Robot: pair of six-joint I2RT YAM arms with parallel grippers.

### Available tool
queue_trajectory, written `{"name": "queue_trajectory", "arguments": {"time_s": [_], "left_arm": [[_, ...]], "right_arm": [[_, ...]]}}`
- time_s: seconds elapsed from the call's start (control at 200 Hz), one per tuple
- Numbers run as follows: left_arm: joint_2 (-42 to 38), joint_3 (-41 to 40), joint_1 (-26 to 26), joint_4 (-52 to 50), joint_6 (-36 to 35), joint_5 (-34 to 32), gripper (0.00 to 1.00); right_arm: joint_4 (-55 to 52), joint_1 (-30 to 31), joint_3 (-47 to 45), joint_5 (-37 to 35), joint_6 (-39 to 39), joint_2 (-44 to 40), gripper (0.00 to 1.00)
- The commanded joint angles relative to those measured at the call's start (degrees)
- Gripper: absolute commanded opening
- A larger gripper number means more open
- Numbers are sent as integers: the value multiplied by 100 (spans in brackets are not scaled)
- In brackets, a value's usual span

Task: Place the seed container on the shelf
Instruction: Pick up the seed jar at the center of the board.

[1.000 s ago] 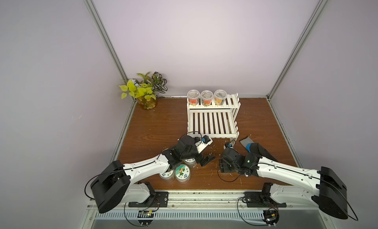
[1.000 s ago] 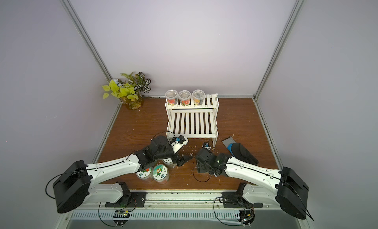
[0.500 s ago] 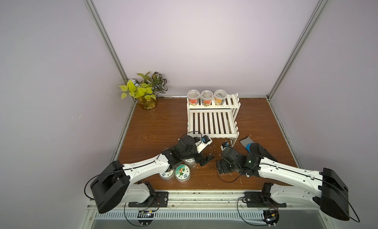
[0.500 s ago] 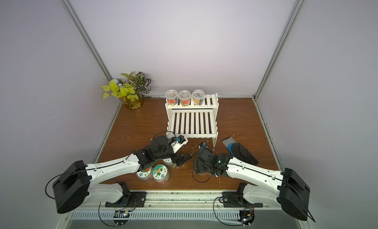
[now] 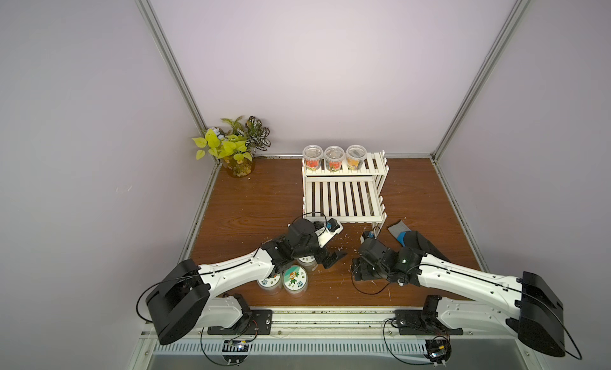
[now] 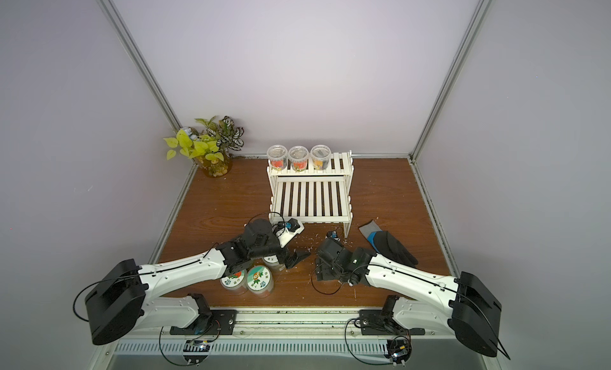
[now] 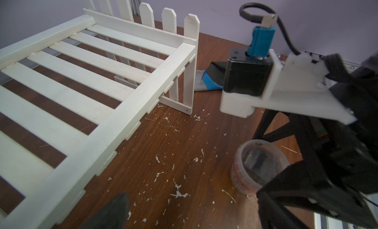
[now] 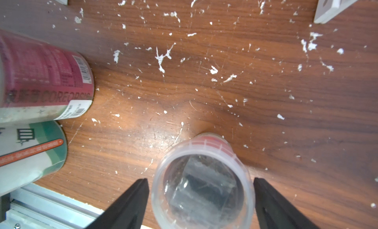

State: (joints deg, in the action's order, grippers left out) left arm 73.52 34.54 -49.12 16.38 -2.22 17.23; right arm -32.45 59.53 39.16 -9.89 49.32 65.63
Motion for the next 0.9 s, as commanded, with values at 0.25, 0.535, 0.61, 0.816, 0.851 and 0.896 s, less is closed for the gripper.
{"name": "queue_trajectory", "arguments": {"time_s": [0.25,0.535,0.61,0.816,0.851,0.896], "left_arm": [[-163,114,40,40,65,-37,100],[-568,158,209,430,663,121,100],[-650,159,237,642,773,176,100],[-793,180,263,1023,1013,159,100],[-816,167,265,1099,1046,167,100],[-852,158,265,1185,1100,160,100]], "right_arm": [[-533,-25,321,-425,-29,-339,77],[-1129,-608,1321,-846,-642,-1028,75],[-1254,-909,1738,-793,-946,-1044,75],[-1516,-1526,2850,-604,-1730,-812,76],[-1568,-1612,3050,-568,-1836,-746,76],[-1668,-1716,3328,-525,-1968,-641,75]]}}
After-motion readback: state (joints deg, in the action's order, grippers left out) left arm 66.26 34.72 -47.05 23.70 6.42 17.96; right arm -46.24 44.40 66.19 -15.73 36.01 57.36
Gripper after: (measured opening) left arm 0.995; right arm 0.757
